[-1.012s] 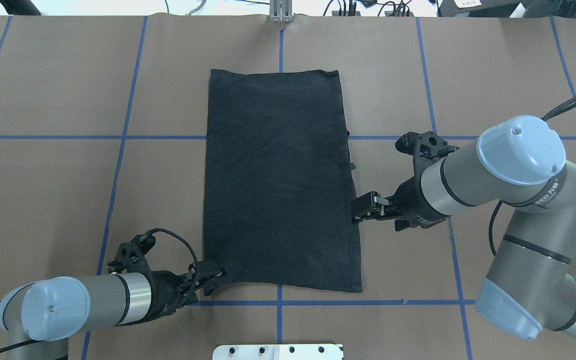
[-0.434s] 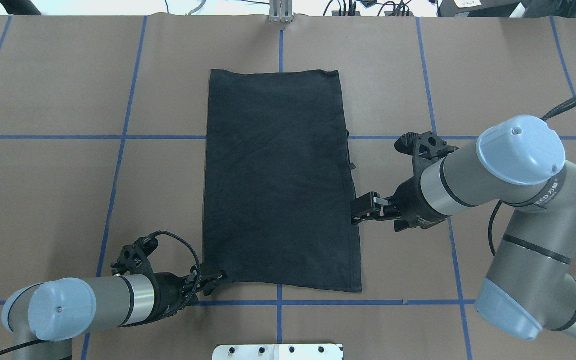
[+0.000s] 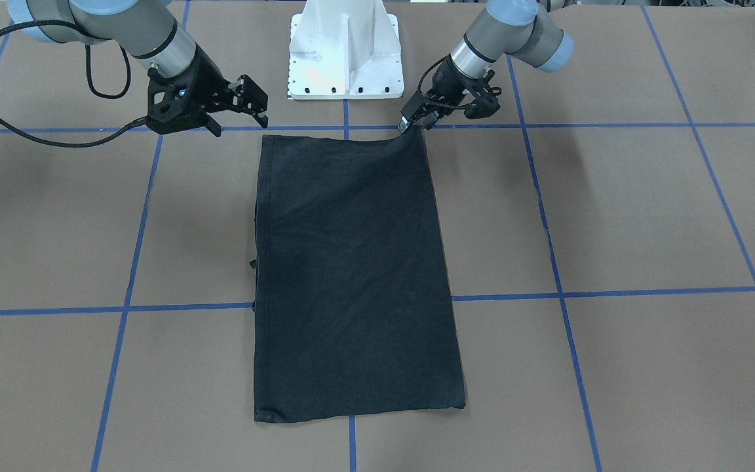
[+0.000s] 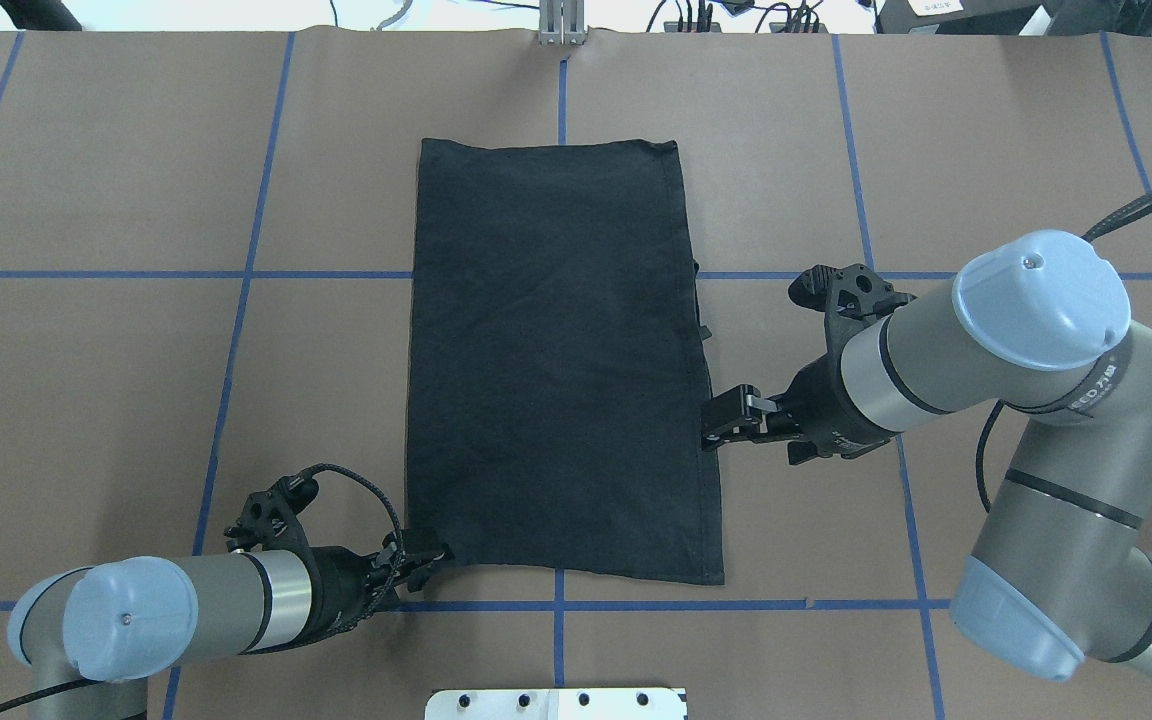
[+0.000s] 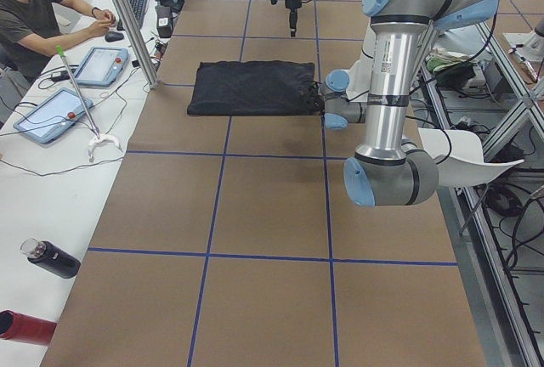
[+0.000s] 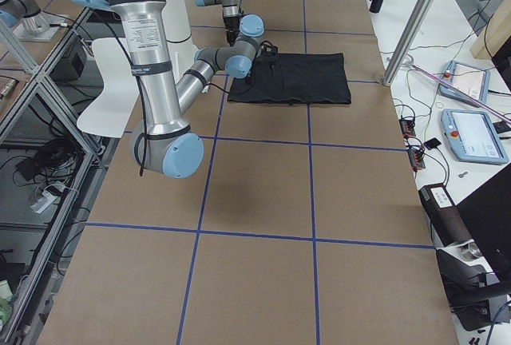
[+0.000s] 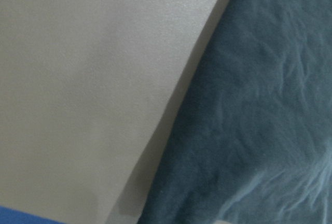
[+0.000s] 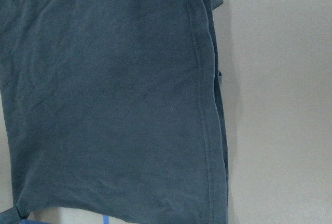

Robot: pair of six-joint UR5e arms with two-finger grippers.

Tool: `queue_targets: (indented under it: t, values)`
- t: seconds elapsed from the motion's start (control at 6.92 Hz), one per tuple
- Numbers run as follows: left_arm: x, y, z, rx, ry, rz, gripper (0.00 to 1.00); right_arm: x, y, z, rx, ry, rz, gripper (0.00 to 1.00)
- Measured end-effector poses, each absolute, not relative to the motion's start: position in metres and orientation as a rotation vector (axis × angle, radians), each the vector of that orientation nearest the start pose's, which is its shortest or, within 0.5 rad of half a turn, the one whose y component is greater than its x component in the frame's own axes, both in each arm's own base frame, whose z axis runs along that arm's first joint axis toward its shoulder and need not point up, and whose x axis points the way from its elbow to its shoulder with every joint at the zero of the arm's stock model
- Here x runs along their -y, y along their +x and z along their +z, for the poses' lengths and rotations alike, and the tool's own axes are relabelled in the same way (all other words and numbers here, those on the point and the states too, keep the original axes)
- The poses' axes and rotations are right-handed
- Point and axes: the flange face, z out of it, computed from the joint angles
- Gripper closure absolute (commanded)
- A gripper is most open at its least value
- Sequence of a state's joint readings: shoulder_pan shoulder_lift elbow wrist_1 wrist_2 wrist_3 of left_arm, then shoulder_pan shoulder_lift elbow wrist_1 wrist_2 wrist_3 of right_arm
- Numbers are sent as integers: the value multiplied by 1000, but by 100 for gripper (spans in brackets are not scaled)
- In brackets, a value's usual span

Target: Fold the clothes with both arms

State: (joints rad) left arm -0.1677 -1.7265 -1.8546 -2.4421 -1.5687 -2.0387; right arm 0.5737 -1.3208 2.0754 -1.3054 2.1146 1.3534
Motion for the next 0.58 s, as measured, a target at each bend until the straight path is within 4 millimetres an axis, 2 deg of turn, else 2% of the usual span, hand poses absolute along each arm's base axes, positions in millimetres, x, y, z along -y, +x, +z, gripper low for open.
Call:
queue_targets:
  t: [0.58]
  values:
    - [222, 516, 346, -1311, -198, -541, 22, 349, -389, 265, 1104, -74, 38, 0]
